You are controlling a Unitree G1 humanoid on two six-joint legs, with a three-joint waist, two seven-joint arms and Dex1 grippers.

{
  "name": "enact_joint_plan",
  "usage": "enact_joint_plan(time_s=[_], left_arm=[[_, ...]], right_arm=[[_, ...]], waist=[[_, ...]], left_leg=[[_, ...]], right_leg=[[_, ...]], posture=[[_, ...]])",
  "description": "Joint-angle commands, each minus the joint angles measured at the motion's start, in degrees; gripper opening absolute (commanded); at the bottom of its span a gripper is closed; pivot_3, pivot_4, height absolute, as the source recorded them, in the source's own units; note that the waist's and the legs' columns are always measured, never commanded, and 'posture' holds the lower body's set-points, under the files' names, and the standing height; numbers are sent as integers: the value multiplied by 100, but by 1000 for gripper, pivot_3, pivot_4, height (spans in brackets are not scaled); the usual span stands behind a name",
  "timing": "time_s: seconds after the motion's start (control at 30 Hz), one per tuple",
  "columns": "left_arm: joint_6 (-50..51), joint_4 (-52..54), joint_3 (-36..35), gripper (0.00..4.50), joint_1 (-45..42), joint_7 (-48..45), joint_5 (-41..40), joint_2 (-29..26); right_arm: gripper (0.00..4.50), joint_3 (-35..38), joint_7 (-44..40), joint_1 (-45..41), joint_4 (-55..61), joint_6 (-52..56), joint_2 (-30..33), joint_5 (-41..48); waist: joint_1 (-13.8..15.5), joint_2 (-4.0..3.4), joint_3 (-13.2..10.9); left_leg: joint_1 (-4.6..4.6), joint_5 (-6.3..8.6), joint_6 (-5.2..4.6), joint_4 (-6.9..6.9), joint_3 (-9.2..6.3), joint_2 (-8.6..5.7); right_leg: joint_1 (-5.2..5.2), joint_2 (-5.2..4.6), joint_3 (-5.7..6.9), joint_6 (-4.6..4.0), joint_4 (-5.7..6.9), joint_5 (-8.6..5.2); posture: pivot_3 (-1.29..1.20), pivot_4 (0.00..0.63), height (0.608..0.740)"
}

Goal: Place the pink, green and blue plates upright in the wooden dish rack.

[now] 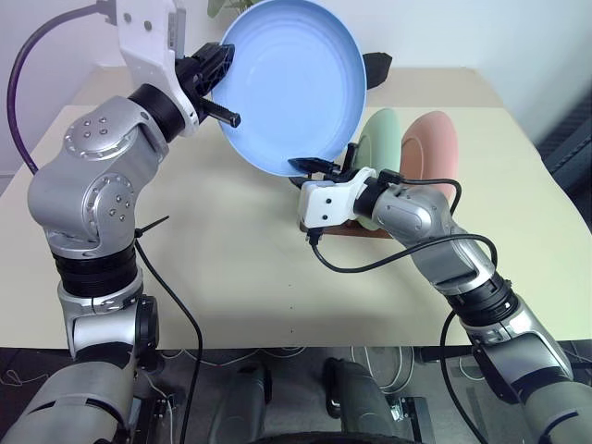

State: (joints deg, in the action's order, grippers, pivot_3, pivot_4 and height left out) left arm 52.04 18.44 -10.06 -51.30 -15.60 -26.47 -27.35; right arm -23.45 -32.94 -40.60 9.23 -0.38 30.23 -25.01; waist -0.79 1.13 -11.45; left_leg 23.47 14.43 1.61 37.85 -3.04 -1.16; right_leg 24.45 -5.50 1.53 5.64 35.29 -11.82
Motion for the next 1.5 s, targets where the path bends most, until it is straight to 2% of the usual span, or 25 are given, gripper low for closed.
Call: enact_joint_plan(time_s=[0.03, 0.13, 0.17, 0.27, 0.43, 0.47, 0.7, 0.93, 1.03, 1.17, 1.27, 1.5], left_arm=[[-48, 230, -195, 0, -77, 27, -121, 1], [-29, 195, -293, 0, -35, 35, -201, 63], [-43, 184, -347, 316, -18, 32, -251, 100], [-86, 141, -557, 1437, 11, 66, -427, 225], [-835, -65, -1211, 4183, -12, 144, -595, 313], [-957, -177, -1339, 4466, -29, 212, -575, 277], [-1567, -880, -1782, 4466, 400, -18, -428, -352], [-1969, -772, -1684, 4466, 2092, -1182, -493, -806], [-2035, -539, -1448, 4466, 3091, -1760, -588, -728], [-2170, -36, -852, 4466, 3732, -2124, -480, -710], [-2342, 200, -376, 4466, 3967, -2433, -400, -695], [-2527, 284, 488, 4466, 4062, -2599, -24, -662]], right_arm=[[59, 105, 99, 7, -18, -106, -81, -135], [59, 115, 114, 20, -52, -188, -92, -227], [12, 117, 119, 26, -59, -211, -95, -254], [0, 128, 180, 29, -59, -304, -106, -348], [0, 231, 408, -71, -54, -541, -164, -493], [0, 263, 436, -92, -45, -570, -184, -472], [0, 549, 418, -130, 27, -591, -479, -37], [0, 978, 392, -105, 191, -209, -1063, 874], [0, 1355, 206, -80, 613, 748, -1627, 2054], [0, 1782, 51, -43, 1206, 2029, -2044, 3374], [0, 2216, 169, 44, 1724, 3020, -2227, 4451], [0, 2861, 848, 371, 2518, 4207, -2292, 5878]], waist=[[0, 0, 0], [1, 0, 0], [0, 0, 0], [8, 0, 0], [-16, 0, 0], [-23, 0, 0], [-8, 0, 0], [-21, -1, 1], [-7, -2, 2], [34, -3, 3], [34, -3, 2], [-15, -15, 7]], left_leg=[[0, 0, 0, 0, -1, 0], [0, 0, 1, 0, 0, 0], [0, -1, 1, 0, 0, 0], [0, -2, 3, 1, -1, 0], [0, -3, 6, 0, -1, 0], [0, -4, 8, 0, -1, 1], [-5, -7, 12, -1, -2, 1], [-9, -7, 13, -9, -2, 3], [-8, -7, 13, -9, -5, 3], [-10, -7, 13, -14, -12, 4], [-10, -7, 13, -14, -22, 4], [-15, -7, 12, -24, -17, 4]], right_leg=[[0, 0, 0, 0, 0, 0], [0, 0, 0, 0, 0, 0], [0, 0, -1, 0, 0, 0], [-1, 0, 0, 0, 0, 0], [0, 0, -1, -1, 1, 1], [2, 1, -1, -1, 2, 1], [1, 3, -2, -1, 10, 1], [2, 3, -3, -2, 15, 1], [2, 2, -1, -4, 14, 1], [2, -1, -2, -5, 16, 0], [1, -3, -2, -12, 15, 0], [5, 0, -3, -19, 17, -4]], posture=[[0, 150, 740], [0, 150, 740], [0, 150, 740], [0, 150, 740], [0, 150, 740], [0, 150, 740], [0, 150, 740], [0, 150, 740], [0, 150, 740], [0, 150, 740], [0, 150, 740], [0, 150, 740]])
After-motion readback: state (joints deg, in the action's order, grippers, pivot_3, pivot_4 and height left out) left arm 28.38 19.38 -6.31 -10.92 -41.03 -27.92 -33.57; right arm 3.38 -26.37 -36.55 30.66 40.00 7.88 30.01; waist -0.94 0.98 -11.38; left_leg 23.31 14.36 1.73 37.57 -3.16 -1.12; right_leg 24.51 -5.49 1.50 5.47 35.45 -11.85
